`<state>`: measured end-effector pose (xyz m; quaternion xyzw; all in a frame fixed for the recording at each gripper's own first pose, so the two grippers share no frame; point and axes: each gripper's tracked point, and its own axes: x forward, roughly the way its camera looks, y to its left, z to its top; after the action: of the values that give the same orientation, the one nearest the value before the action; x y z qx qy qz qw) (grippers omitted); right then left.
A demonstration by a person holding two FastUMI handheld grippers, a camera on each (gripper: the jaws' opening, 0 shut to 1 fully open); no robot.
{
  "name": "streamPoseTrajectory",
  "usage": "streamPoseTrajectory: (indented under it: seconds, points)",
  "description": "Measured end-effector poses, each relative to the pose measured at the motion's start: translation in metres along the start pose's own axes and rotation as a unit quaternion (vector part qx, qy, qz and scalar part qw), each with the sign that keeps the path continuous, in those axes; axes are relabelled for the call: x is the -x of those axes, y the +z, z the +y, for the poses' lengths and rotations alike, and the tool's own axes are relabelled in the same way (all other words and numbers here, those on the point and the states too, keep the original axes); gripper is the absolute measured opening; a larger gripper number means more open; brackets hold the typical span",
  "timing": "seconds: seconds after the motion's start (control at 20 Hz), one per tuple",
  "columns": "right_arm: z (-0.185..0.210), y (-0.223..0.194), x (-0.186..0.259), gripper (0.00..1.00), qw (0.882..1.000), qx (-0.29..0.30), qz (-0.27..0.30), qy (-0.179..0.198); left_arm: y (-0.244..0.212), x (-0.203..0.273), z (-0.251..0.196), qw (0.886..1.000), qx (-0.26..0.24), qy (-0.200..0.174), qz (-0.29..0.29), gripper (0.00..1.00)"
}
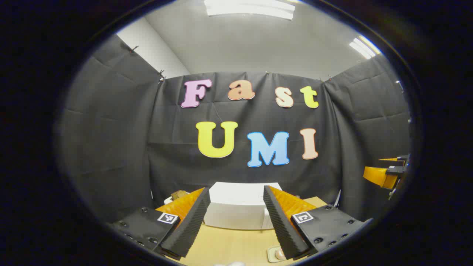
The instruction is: Open the microwave oven with the left hand, put the food in, and close the microwave oven.
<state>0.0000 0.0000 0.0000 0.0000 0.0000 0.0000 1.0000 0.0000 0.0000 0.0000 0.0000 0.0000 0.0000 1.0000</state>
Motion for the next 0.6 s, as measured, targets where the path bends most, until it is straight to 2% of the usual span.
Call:
streamPoseTrajectory:
  seconds: [0.6]
  points:
    - [0.003,0.004,-0.002,0.97,1.0,-0.007,-0.005,-0.002,-0.007,-0.004,0.014,1.0,-0.01,0.005,0.004,0.94]
